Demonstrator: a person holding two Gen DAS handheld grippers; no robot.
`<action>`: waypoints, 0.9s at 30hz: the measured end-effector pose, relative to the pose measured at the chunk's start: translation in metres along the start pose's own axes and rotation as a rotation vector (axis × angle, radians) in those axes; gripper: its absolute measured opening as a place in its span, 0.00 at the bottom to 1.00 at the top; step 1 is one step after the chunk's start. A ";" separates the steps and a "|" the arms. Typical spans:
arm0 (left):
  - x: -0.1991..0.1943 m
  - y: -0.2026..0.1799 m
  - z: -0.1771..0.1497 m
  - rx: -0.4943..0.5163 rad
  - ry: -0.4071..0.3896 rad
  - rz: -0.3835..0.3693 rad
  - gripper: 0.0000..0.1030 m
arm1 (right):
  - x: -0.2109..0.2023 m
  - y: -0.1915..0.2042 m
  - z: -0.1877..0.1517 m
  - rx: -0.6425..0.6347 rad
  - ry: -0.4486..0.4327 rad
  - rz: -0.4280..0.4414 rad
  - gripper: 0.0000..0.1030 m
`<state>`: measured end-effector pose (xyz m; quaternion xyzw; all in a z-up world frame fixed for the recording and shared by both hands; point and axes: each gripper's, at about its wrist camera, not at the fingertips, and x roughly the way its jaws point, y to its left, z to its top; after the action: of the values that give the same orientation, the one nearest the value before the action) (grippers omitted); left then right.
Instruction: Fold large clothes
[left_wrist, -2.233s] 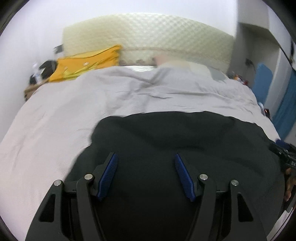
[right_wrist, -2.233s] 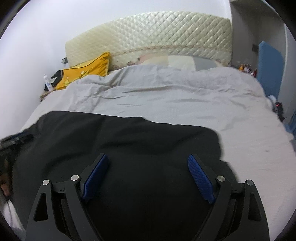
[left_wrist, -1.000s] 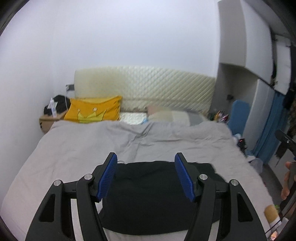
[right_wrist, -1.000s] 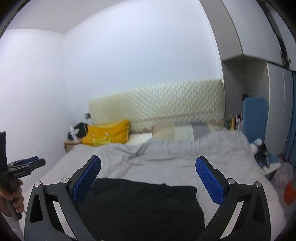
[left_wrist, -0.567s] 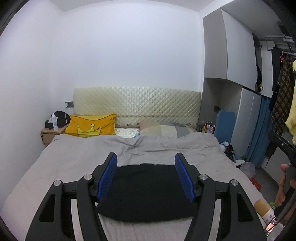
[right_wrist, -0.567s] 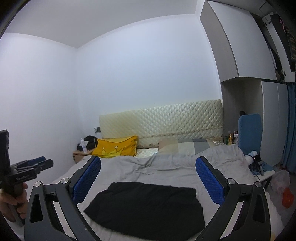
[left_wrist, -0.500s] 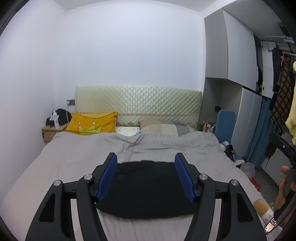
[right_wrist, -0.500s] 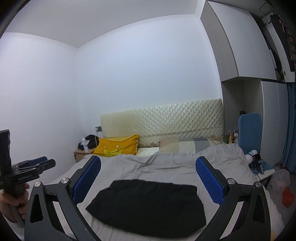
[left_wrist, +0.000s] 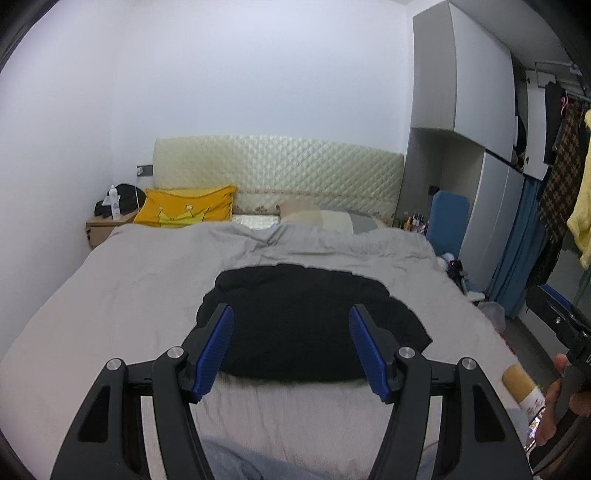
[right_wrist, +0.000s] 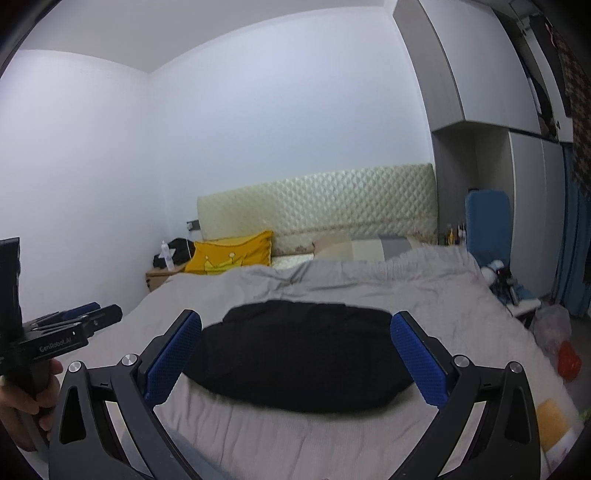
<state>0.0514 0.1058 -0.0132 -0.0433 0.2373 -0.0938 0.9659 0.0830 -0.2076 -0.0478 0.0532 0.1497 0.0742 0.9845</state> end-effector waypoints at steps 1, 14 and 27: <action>0.002 0.001 -0.006 -0.005 0.009 0.000 0.64 | 0.000 0.000 -0.006 0.001 0.008 -0.004 1.00; 0.046 0.004 -0.077 0.000 0.128 0.019 0.64 | 0.027 -0.008 -0.073 0.026 0.107 -0.041 1.00; 0.079 0.003 -0.092 0.010 0.154 0.017 0.64 | 0.064 0.000 -0.104 -0.019 0.184 -0.057 1.00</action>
<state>0.0780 0.0893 -0.1307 -0.0290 0.3107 -0.0897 0.9458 0.1118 -0.1891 -0.1650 0.0327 0.2402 0.0520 0.9688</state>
